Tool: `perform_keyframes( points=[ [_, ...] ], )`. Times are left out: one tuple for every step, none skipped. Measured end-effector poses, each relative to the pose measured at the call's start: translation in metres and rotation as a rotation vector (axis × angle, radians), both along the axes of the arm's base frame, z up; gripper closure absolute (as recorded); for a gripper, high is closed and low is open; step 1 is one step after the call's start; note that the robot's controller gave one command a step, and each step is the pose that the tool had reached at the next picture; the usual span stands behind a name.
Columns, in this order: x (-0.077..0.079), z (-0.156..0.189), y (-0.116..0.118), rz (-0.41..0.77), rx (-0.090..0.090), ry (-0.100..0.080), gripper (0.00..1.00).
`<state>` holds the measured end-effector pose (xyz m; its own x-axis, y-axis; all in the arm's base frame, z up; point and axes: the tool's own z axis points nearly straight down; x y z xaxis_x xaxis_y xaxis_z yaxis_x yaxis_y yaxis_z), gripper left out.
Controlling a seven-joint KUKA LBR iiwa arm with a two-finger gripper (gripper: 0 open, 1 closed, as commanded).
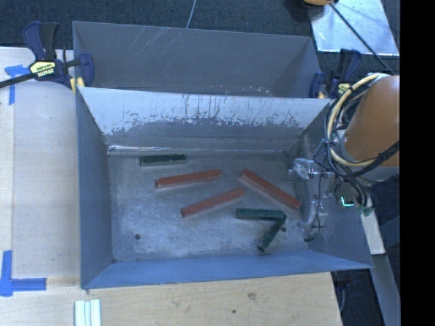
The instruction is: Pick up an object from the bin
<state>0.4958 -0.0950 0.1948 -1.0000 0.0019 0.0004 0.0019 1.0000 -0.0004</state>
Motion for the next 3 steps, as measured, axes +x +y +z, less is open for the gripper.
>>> perform_keyframes(
  points=[
    [0.001,0.001,0.000,0.002,-0.001,-0.004,0.00],
    [0.004,-0.050,0.008,0.028,-0.002,-0.011,0.00],
    [0.009,-0.072,0.007,0.043,0.000,-0.005,0.00]
  ],
)
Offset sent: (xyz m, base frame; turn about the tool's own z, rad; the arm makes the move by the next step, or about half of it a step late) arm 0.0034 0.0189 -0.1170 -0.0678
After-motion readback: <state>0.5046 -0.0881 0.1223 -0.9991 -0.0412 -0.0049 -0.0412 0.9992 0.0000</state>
